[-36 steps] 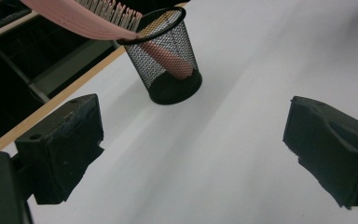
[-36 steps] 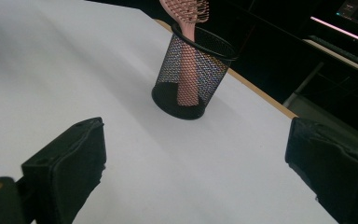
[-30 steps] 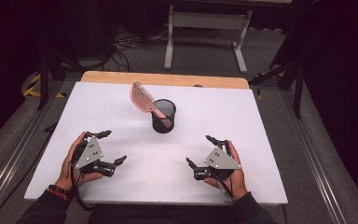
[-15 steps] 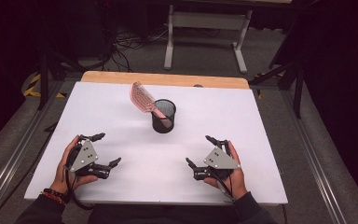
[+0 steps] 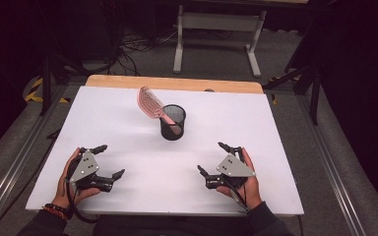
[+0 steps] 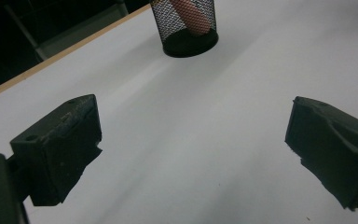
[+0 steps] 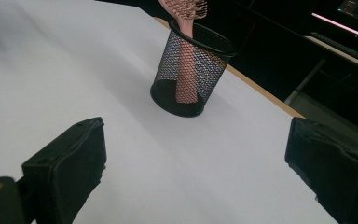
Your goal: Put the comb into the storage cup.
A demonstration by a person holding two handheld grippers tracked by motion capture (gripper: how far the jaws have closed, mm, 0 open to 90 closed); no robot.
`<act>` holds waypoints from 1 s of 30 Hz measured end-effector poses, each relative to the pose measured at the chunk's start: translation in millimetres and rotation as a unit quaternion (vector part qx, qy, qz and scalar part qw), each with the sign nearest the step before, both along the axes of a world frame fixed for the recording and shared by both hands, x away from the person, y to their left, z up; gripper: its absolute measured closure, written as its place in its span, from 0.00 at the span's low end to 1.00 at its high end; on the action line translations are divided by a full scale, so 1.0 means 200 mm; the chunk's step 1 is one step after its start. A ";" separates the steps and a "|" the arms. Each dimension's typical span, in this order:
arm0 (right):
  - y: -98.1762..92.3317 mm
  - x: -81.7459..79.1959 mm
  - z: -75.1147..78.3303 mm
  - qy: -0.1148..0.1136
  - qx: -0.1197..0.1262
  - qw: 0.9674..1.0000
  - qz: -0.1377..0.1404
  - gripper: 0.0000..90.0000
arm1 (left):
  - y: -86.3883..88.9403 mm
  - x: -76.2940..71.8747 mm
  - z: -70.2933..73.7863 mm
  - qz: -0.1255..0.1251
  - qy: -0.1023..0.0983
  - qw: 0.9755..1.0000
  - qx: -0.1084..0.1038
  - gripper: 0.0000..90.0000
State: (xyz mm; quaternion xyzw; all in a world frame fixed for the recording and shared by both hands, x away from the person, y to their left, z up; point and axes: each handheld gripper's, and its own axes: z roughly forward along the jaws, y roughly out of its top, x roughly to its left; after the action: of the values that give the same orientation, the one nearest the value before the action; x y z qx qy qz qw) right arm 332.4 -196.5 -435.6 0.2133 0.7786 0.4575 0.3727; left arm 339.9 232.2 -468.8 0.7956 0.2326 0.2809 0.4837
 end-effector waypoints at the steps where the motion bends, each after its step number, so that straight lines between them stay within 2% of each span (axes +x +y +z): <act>1: 0.00 0.00 0.00 0.000 -0.001 1.000 0.000 0.06 | 0.00 0.00 0.00 0.000 0.003 1.000 0.000 0.05; 7: -0.01 -0.01 0.01 -0.004 0.002 1.000 0.000 0.06 | 0.00 -0.01 0.00 0.002 0.003 1.000 0.001 0.05; 10: -0.01 -0.01 0.01 -0.004 0.002 1.000 0.000 0.06 | 0.00 0.00 0.00 0.001 0.005 1.000 -0.009 0.05; 15: 0.00 0.00 0.01 -0.003 0.000 1.000 0.000 0.06 | 0.00 -0.01 0.00 0.000 0.003 1.000 -0.001 0.05; 30: 0.01 -0.01 0.00 -0.005 -0.003 1.000 0.002 0.07 | -0.02 -0.01 -0.01 -0.010 0.001 1.000 0.003 0.05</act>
State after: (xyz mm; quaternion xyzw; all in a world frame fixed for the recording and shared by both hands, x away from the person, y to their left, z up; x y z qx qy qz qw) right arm 330.1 -194.7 -435.2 0.2081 0.7789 0.4568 0.3759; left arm 337.6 228.0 -470.2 0.7994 0.2242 0.2760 0.4843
